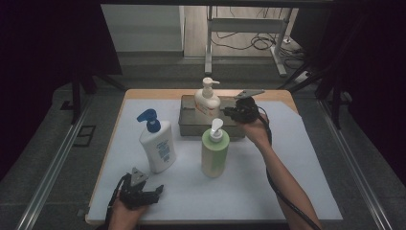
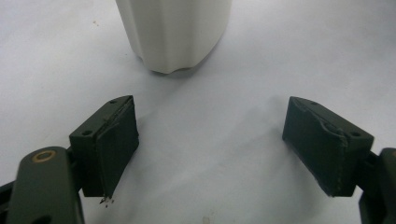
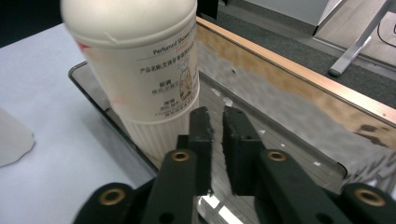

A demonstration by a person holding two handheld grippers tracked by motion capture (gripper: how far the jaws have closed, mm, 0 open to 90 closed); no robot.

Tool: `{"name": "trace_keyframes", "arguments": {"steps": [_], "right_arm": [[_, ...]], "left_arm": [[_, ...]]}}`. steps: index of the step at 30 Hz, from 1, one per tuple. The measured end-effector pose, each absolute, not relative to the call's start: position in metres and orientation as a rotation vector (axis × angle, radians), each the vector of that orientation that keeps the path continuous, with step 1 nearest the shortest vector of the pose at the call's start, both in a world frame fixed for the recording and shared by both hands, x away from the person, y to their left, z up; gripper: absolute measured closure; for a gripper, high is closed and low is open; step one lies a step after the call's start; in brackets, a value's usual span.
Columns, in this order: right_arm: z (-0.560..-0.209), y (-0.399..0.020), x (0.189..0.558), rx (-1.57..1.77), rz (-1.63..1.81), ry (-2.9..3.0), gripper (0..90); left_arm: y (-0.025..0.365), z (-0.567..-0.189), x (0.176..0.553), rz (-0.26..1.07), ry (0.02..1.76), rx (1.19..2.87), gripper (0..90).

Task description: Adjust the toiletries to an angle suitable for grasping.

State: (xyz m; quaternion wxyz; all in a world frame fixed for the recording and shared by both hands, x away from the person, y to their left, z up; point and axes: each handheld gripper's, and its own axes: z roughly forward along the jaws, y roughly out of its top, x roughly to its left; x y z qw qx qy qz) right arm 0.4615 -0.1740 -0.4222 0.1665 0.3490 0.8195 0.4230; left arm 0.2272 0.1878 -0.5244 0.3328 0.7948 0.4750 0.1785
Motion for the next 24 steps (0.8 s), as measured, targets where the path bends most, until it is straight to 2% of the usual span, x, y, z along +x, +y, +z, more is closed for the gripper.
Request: {"name": "trace_keyframes", "arguments": {"steps": [2, 24], "right_arm": [[-0.426, -0.166, 0.466, 0.993, 1.187, 2.343, 89.2], [-0.446, -0.150, 0.488, 1.062, 1.124, 2.400, 89.3]], "left_arm": [[0.188, -0.524, 0.227, 0.467, 1.241, 2.077, 17.8], [0.188, -0.524, 0.227, 0.464, 1.242, 2.077, 17.8]]}}
